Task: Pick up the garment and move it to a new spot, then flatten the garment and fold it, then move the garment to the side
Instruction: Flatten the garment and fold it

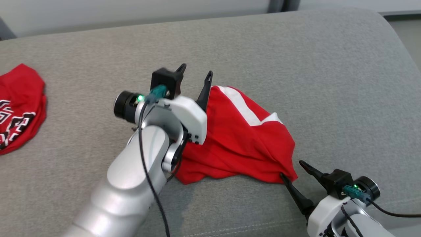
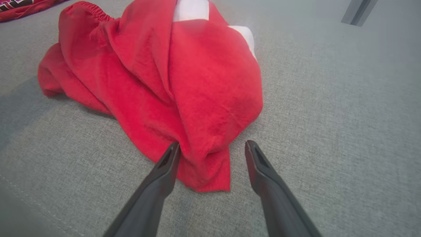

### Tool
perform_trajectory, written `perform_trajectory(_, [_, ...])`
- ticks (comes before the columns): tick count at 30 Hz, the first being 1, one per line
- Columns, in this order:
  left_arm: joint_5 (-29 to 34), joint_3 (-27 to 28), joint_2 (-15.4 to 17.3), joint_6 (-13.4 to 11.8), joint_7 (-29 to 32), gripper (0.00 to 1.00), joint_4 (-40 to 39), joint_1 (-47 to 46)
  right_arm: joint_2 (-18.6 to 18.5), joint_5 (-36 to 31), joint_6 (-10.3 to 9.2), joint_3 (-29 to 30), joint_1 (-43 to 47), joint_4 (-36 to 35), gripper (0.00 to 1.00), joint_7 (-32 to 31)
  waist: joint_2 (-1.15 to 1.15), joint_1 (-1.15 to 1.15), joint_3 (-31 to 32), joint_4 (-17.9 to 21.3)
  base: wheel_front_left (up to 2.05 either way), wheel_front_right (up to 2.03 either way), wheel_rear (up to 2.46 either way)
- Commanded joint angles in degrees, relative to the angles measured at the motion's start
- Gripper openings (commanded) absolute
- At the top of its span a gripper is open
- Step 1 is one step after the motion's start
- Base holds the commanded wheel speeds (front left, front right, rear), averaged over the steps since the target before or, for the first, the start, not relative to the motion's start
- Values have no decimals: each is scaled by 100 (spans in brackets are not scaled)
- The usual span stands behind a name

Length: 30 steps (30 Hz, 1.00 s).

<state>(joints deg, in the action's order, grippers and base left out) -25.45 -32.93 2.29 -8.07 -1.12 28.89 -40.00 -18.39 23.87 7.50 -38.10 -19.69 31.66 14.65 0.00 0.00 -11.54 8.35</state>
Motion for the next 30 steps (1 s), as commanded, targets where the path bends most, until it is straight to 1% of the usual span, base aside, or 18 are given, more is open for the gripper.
perform_trajectory(1, [-139, 4, 59, 34, 180, 100, 121, -450, -32, -59, -1, -72, -75, -192, 100, 35, 0, 0, -165, 212, 0, 0, 0])
perform_trajectory(3, [-322, -232, 59, 176, 479, 100, 486, -831, -16, -68, -1, -100, -117, -279, 100, 35, 0, 0, -250, 354, 0, 0, 0])
perform_trajectory(5, [-363, -480, 59, 275, 801, 100, 943, -1180, -8, -59, -1, -116, -142, -331, 100, 35, 0, 0, -322, 491, 0, 0, 0])
perform_trajectory(6, [-424, -641, 59, 368, 1053, 100, 1352, -1473, 10, -42, -1, -118, -177, -368, 100, 35, 0, 0, -386, 637, 0, 0, 0])
perform_trajectory(10, [-520, -871, 59, 489, 1270, 100, 1978, -1960, 31, -26, -1, -118, -221, -373, 100, 35, 0, 0, -472, 873, 0, 0, 0])
perform_trajectory(12, [-536, -934, 59, 523, 1332, 100, 2120, -2055, 38, -23, -1, -130, -228, -377, 100, 35, 0, 0, -483, 924, 0, 0, 0])
perform_trajectory(17, [-554, -1283, 59, 702, 1792, 100, 2820, -2426, 94, 38, -1, -163, -246, -416, 100, 35, 0, 0, -523, 1168, 0, 0, 0])
perform_trajectory(18, [-561, -1334, 59, 738, 1875, 96, 2941, -2470, 103, 48, -1, -167, -249, -424, 100, 35, 0, 0, -523, 1209, 0, 0, 0])
perform_trajectory(19, [-566, -1388, 59, 783, 1963, 88, 3054, -2501, 111, 58, -1, -163, -251, -432, 100, 35, 0, 0, -524, 1239, 0, 0, 0])
perform_trajectory(20, [-575, -1448, 59, 858, 2061, 73, 3154, -2522, 114, 68, -1, -158, -248, -440, 100, 35, 0, 0, -523, 1259, 0, 0, 0])
perform_trajectory(21, [-597, -1490, 59, 935, 2134, 54, 3237, -2534, 113, 72, -1, -156, -243, -446, 100, 35, 0, 0, -521, 1276, 0, 0, 0])
perform_trajectory(23, [-621, -1545, 59, 1024, 2196, 32, 3393, -2559, 116, 79, -1, -150, -235, -451, 100, 35, 0, 0, -511, 1306, 0, 0, 0])
perform_trajectory(24, [-651, -1559, 59, 1077, 2238, 13, 3474, -2554, 118, 84, -1, -146, -231, -450, 100, 35, 0, 0, -501, 1318, 0, 0, 0])
perform_trajectory(25, [-698, -1565, 59, 1129, 2290, 0, 3542, -2539, 120, 90, -1, -139, -225, -452, 100, 35, 0, 0, -491, 1324, 0, 0, 0])
perform_trajectory(28, [-764, -1635, 59, 1236, 2434, 0, 3720, -2500, 119, 99, -1, -119, -210, -478, 100, 35, 0, 0, -454, 1318, 0, 0, 0])
perform_trajectory(30, [-806, -1670, 59, 1286, 2407, 0, 3749, -2469, 101, 106, -1, -95, -190, -487, 100, 35, 0, 0, -413, 1276, 0, 0, 0])
